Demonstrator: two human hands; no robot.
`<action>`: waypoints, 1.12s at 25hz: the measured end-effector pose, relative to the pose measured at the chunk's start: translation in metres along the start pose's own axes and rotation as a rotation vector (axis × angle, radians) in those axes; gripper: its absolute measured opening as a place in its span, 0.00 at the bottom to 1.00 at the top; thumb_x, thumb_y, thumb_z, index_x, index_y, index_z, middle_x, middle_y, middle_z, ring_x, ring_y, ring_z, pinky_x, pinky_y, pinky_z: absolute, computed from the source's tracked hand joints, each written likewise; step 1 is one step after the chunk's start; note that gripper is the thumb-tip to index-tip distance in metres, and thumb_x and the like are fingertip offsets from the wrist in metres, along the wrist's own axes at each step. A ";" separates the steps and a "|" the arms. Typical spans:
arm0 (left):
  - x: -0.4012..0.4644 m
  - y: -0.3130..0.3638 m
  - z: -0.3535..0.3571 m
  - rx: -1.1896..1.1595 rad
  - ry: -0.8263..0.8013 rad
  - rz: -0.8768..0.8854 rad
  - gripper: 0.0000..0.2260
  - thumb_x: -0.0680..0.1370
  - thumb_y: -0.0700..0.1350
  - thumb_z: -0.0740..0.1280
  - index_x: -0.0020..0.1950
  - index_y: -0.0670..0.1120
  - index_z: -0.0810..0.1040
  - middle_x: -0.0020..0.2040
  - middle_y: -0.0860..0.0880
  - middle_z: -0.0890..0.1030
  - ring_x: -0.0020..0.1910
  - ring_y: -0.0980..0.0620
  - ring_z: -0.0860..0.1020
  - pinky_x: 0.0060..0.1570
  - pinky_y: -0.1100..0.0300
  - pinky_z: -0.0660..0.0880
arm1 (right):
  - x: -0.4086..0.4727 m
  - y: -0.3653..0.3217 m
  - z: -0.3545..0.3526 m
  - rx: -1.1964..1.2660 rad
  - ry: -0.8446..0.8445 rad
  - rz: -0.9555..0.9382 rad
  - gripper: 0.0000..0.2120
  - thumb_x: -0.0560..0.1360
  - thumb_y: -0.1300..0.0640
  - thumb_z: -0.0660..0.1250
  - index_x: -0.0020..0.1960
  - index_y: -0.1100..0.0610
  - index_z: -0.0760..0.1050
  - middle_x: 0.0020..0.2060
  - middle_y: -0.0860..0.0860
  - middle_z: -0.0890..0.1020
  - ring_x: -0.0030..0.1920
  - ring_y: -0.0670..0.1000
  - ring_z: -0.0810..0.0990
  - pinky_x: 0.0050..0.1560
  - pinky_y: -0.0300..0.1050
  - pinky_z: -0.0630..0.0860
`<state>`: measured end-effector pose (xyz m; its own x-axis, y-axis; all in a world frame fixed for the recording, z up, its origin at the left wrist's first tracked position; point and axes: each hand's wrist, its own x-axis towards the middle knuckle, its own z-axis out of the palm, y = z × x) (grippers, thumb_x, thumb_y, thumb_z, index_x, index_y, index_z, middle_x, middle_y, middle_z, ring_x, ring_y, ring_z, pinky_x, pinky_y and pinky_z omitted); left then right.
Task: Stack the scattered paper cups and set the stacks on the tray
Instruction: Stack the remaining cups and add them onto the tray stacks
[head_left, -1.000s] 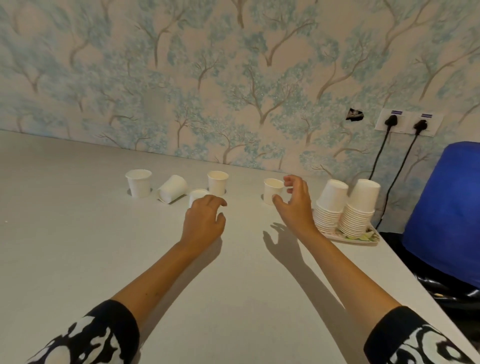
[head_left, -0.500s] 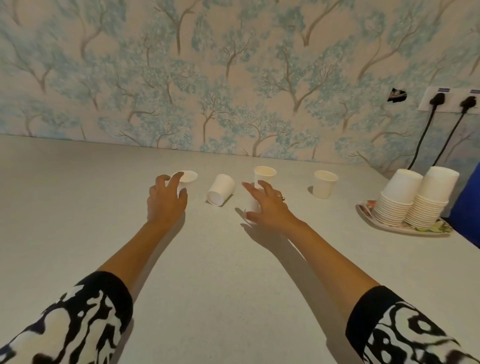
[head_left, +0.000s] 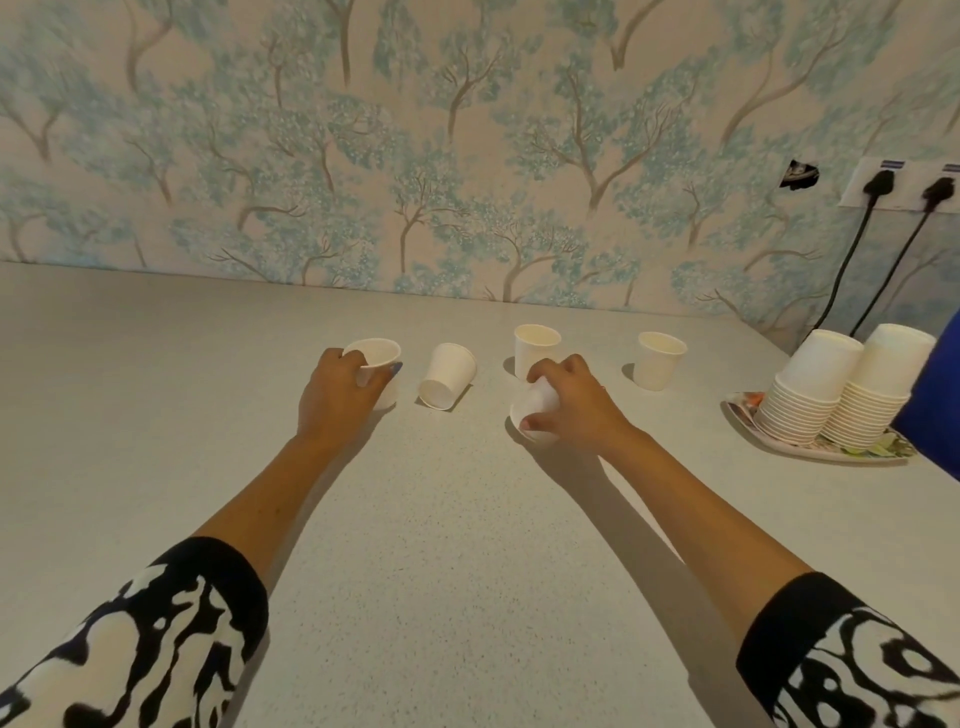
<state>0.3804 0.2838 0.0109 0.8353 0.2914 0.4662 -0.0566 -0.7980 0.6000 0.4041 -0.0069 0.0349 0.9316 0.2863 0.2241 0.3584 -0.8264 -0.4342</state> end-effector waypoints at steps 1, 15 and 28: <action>-0.003 0.004 0.000 -0.038 0.054 0.028 0.23 0.76 0.58 0.66 0.56 0.38 0.78 0.58 0.39 0.76 0.54 0.41 0.76 0.50 0.49 0.77 | -0.001 0.004 -0.006 0.019 -0.002 0.030 0.28 0.64 0.50 0.77 0.59 0.49 0.69 0.53 0.51 0.67 0.52 0.56 0.73 0.50 0.46 0.70; -0.051 0.095 0.048 -0.338 -0.343 0.188 0.33 0.70 0.59 0.72 0.68 0.53 0.60 0.63 0.52 0.69 0.56 0.52 0.70 0.50 0.61 0.72 | -0.027 0.033 -0.048 -0.162 -0.180 0.193 0.31 0.68 0.44 0.73 0.63 0.49 0.62 0.50 0.52 0.76 0.44 0.54 0.75 0.36 0.44 0.71; -0.071 0.118 0.088 -0.521 -0.376 0.086 0.46 0.64 0.63 0.75 0.72 0.58 0.49 0.70 0.48 0.64 0.64 0.50 0.70 0.59 0.55 0.72 | -0.040 0.017 -0.050 0.277 0.013 -0.200 0.14 0.81 0.46 0.54 0.53 0.54 0.74 0.40 0.50 0.78 0.42 0.51 0.76 0.42 0.47 0.74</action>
<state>0.3623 0.1228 -0.0085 0.9450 -0.0424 0.3242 -0.3110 -0.4225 0.8513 0.3694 -0.0569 0.0626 0.8407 0.4221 0.3391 0.5388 -0.5904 -0.6009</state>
